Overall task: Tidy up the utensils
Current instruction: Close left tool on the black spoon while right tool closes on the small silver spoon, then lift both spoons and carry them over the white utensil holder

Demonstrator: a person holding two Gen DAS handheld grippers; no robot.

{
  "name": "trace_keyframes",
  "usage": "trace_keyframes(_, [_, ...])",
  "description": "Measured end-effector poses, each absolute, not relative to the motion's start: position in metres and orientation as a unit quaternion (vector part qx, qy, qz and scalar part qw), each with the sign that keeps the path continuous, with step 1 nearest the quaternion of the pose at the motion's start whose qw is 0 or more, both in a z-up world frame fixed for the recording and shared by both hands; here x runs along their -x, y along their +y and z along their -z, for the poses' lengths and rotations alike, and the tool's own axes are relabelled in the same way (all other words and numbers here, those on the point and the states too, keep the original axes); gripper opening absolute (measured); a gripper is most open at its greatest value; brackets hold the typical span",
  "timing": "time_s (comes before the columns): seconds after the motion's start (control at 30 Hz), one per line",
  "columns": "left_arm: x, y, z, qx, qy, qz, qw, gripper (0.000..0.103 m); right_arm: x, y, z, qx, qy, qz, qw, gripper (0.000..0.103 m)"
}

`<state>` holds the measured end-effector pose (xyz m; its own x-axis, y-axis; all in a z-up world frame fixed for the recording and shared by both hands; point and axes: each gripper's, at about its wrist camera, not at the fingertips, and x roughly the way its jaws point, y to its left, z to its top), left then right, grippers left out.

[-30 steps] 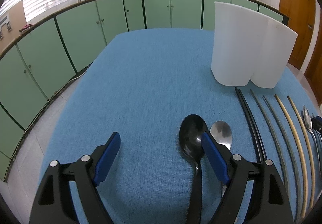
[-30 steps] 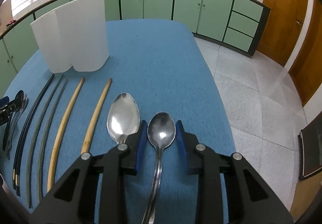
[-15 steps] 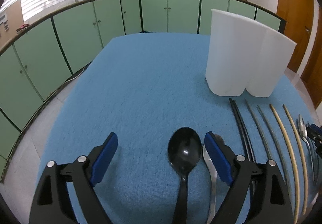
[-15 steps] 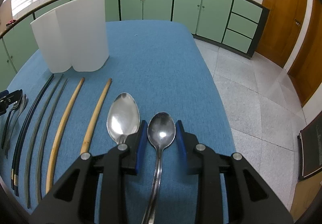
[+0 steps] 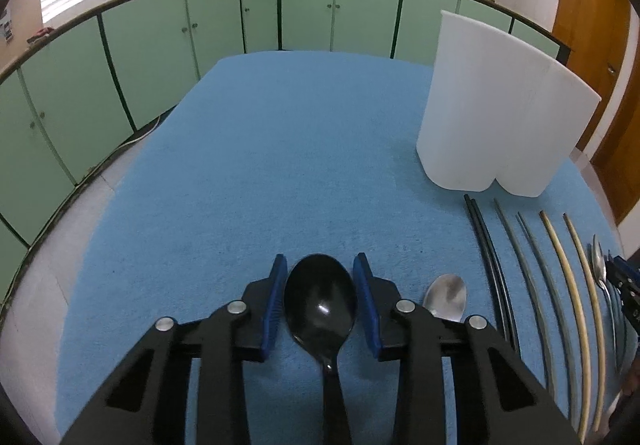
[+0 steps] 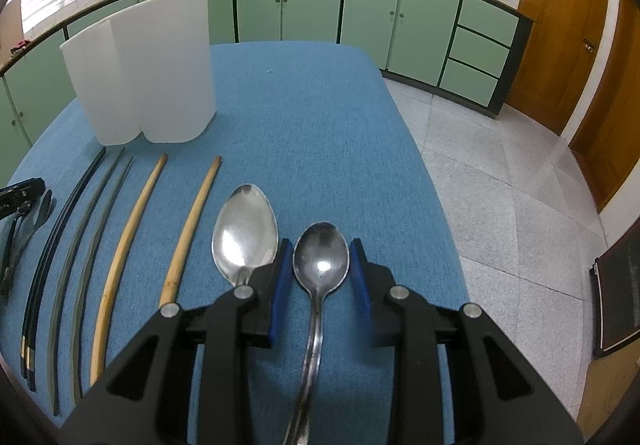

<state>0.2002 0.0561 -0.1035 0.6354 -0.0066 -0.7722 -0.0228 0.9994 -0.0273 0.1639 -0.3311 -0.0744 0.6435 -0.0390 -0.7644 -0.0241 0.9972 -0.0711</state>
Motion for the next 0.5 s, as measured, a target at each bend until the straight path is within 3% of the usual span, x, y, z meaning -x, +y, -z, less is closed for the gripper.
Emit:
trace_keyframes(0.2, [-0.191,0.065,0.104,0.011,0.426,-0.014,0.905,0.035,-0.165,-0.329,0.075,0.039,0.422,0.006,0.906,0.029])
trace_keyframes(0.33, [-0.184,0.066,0.102,0.004,0.419,-0.022,0.908,0.065,-0.164,-0.329,0.074,0.041,0.422,0.007,0.906,0.029])
trace_keyframes(0.5, [-0.181,0.075,0.104,0.019,0.423,-0.021,0.906,0.065,-0.164,-0.329,0.073,0.043,0.424,0.006,0.905,0.029])
